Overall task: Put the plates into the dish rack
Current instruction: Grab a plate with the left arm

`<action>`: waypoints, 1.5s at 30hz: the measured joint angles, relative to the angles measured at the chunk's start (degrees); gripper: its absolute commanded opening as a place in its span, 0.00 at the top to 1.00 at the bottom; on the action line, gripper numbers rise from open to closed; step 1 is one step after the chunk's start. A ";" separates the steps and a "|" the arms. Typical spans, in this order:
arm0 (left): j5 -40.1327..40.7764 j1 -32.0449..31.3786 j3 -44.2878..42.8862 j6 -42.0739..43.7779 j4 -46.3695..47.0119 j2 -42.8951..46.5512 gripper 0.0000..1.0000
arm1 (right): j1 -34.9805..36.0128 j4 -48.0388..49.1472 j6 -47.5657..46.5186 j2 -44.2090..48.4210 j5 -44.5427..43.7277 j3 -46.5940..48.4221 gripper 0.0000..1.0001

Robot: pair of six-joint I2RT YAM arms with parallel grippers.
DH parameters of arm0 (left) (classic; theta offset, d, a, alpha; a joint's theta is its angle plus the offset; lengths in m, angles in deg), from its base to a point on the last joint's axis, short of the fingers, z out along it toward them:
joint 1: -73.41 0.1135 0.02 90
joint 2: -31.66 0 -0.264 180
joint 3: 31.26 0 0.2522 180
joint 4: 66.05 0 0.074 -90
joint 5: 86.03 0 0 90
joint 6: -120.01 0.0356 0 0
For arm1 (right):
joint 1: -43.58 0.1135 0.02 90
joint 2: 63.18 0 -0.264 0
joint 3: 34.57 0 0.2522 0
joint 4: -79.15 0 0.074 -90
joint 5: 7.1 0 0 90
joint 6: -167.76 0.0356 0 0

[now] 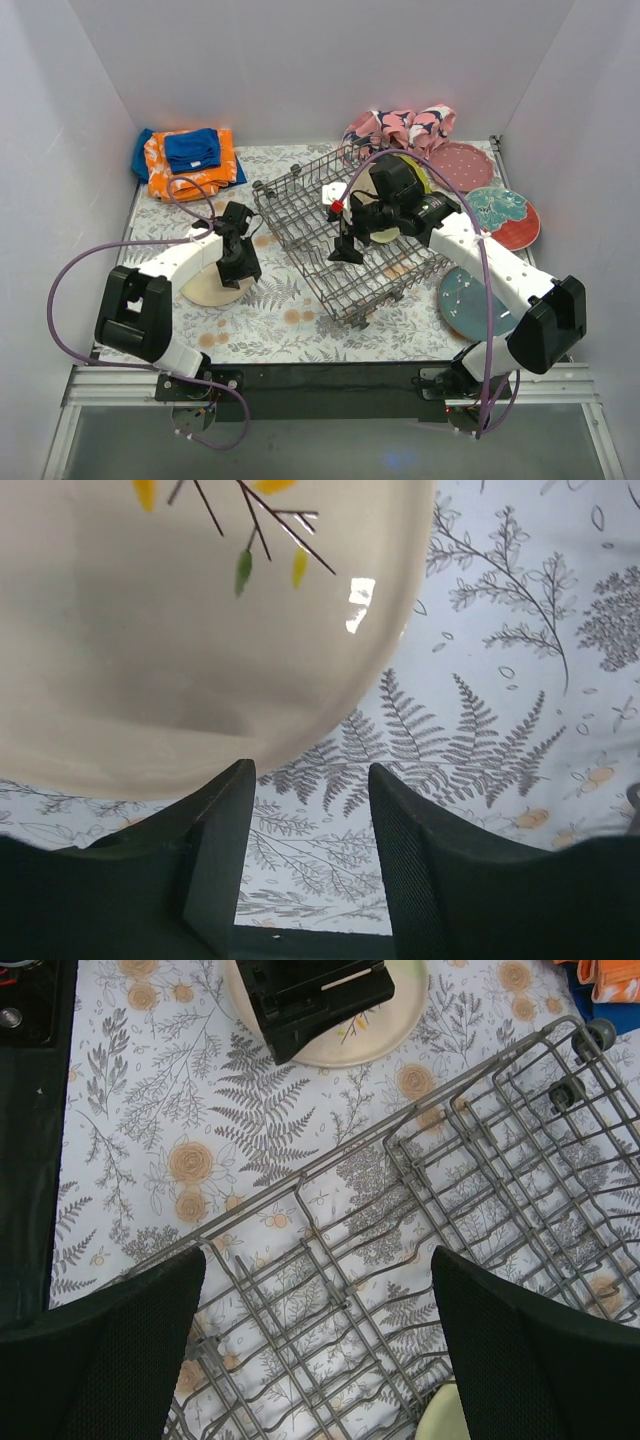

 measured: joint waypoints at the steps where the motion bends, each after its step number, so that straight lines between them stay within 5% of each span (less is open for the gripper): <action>1: 1.07 -0.04 -0.46 -0.11 -0.42 -0.61 0.57 | -0.22 0.20 0.07 0.15 0.31 -0.48 0.01; 12: 3.87 -1.36 -3.82 2.95 -1.79 -7.30 0.62 | -0.46 1.27 1.16 0.22 2.32 -1.40 0.02; 24: 7.06 -3.63 -5.70 5.20 -3.65 -10.54 0.84 | -0.46 1.33 1.51 0.22 3.78 -1.40 0.02; 45: 15.52 1.22 -10.82 3.58 -4.26 -16.15 0.85 | -0.46 1.36 2.19 0.15 5.44 -1.40 0.02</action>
